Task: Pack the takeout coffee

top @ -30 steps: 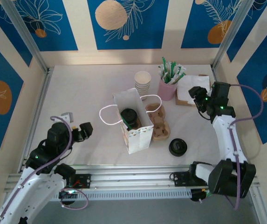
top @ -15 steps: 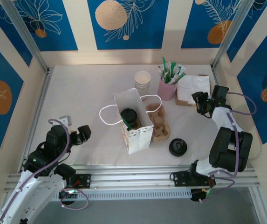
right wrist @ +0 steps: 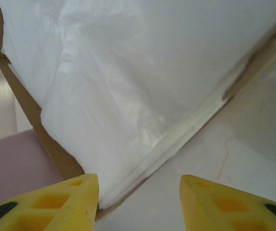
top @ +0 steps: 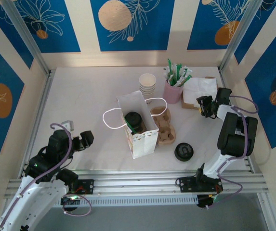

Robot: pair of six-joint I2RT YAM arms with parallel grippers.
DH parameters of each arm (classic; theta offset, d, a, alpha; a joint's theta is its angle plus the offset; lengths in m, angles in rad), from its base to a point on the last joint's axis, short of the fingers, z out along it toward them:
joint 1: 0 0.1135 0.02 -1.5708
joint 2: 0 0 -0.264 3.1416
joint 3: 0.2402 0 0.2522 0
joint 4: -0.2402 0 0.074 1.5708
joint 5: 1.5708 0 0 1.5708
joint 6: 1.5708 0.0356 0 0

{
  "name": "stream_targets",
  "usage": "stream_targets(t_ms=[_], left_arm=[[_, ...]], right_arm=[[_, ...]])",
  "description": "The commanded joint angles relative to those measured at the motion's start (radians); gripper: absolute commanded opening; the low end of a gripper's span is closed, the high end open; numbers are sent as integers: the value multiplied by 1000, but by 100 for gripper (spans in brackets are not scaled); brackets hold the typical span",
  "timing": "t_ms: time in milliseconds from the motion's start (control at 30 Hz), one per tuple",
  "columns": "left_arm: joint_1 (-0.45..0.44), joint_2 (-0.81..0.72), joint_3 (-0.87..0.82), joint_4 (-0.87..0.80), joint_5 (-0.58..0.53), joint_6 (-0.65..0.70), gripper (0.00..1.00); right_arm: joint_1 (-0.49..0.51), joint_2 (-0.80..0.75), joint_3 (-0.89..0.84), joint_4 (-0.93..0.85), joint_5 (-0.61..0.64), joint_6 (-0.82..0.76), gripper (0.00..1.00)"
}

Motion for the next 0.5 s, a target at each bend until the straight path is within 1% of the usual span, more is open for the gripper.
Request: stream_targets(t_ms=[0,267,467], left_arm=[[5,-5,-10,-17,-15,-14,86],[5,9,-12,-8,-22,-12,86],[5,12,-13,-1,-21,-10,85]], right_arm=[[-11,16,29,45,4,7,49],[-22,75,55,64,-8,10,46],[-22,81,49,99,-9,24,43]])
